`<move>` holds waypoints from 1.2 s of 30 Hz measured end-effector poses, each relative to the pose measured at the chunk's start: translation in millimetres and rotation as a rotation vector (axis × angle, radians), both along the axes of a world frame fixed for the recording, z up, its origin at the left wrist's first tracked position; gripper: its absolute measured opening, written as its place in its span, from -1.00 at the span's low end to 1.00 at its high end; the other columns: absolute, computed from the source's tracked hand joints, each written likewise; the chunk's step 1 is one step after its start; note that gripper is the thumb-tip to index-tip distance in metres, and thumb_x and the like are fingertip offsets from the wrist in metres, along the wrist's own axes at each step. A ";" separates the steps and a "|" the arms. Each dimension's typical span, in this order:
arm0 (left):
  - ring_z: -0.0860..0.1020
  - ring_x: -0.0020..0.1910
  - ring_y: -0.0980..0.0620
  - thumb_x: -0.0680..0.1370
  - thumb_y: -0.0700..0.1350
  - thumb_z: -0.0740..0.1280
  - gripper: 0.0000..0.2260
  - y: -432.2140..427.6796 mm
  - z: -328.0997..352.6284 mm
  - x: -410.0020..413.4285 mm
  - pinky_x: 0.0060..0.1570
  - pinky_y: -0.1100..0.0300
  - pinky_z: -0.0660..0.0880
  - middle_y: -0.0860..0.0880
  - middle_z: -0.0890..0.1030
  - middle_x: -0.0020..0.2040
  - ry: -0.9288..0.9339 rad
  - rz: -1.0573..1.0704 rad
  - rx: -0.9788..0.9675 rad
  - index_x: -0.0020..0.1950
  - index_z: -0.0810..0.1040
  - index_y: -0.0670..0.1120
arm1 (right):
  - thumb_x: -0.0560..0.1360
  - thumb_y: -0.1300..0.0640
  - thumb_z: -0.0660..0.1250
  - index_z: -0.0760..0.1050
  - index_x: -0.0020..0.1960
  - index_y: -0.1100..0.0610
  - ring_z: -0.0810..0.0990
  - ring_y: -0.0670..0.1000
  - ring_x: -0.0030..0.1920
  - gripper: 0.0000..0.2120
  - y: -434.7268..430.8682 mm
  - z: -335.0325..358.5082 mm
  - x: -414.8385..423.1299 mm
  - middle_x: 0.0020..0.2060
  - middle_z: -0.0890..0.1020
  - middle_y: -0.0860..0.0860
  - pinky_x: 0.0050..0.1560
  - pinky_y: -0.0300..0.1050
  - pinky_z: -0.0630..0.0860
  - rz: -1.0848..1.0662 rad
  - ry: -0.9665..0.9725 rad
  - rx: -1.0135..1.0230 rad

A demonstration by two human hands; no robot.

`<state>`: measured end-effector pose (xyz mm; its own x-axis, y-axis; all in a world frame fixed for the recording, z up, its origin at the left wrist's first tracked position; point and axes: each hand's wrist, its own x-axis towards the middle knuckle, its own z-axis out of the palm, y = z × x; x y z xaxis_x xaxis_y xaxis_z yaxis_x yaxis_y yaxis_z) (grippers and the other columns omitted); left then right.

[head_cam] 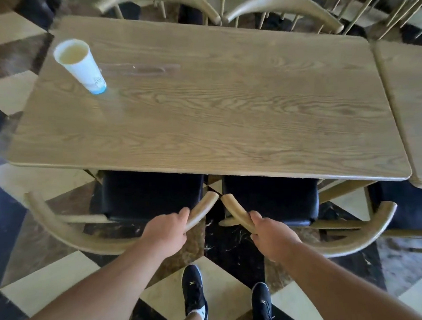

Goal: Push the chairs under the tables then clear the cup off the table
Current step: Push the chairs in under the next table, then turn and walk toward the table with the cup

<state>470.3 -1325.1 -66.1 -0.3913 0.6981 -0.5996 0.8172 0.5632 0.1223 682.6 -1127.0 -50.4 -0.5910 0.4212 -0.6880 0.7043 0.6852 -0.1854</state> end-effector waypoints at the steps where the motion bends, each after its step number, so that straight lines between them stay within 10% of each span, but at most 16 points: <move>1: 0.65 -0.15 -0.04 0.65 0.03 0.33 -0.47 -0.2 0.2 -1.5 -0.14 -0.01 0.66 -0.02 0.63 0.05 0.003 -0.017 -0.008 0.56 0.20 0.00 | 0.69 0.02 0.28 0.20 0.48 0.00 0.64 0.08 -0.14 -0.57 -1.9 1.2 -0.7 -0.05 0.61 -0.01 -0.12 0.08 0.64 -0.003 0.001 0.001; 8: 0.59 -0.07 -0.11 0.66 0.11 0.30 -0.49 10.3 21.3 -3.3 -0.17 -0.01 0.53 -0.07 0.57 0.12 0.031 -0.092 -0.111 0.53 0.24 -0.05 | 0.65 0.00 0.28 0.15 0.62 -0.09 0.65 0.02 -0.10 -0.41 -3.4 30.5 -17.9 -0.02 0.62 -0.04 -0.14 0.02 0.64 -0.057 0.002 -0.006; 14: 0.45 0.35 -0.10 0.55 0.37 0.28 -0.31 28.0 132.1 -24.8 0.31 -0.08 0.43 -0.02 0.47 0.43 0.084 0.024 0.141 0.58 0.27 0.05 | 0.65 -0.33 0.17 0.14 0.66 -0.05 0.29 0.12 0.57 -0.32 28.8 178.6 -54.5 0.59 0.34 0.01 0.51 0.07 0.28 0.239 0.263 0.245; 24: 0.46 0.36 -0.11 0.47 0.55 0.18 -0.22 -11.0 457.3 -13.8 0.27 -0.05 0.46 -0.01 0.53 0.37 0.554 0.345 0.639 0.49 0.42 0.04 | 0.59 -0.43 0.16 0.23 0.61 -0.02 0.37 0.14 0.50 -0.27 17.8 443.7 -88.9 0.53 0.43 0.04 0.43 0.17 0.43 0.407 0.887 0.417; 36: 0.56 0.17 0.09 0.56 0.41 0.25 -0.46 -203.2 633.6 52.5 0.04 0.10 0.57 0.14 0.58 0.32 0.917 0.587 0.699 0.44 0.46 0.17 | 0.63 -0.37 0.17 0.31 0.59 -0.10 0.24 0.04 0.57 -0.38 -150.3 601.1 -122.6 0.56 0.38 -0.06 0.55 0.11 0.25 0.682 1.152 0.370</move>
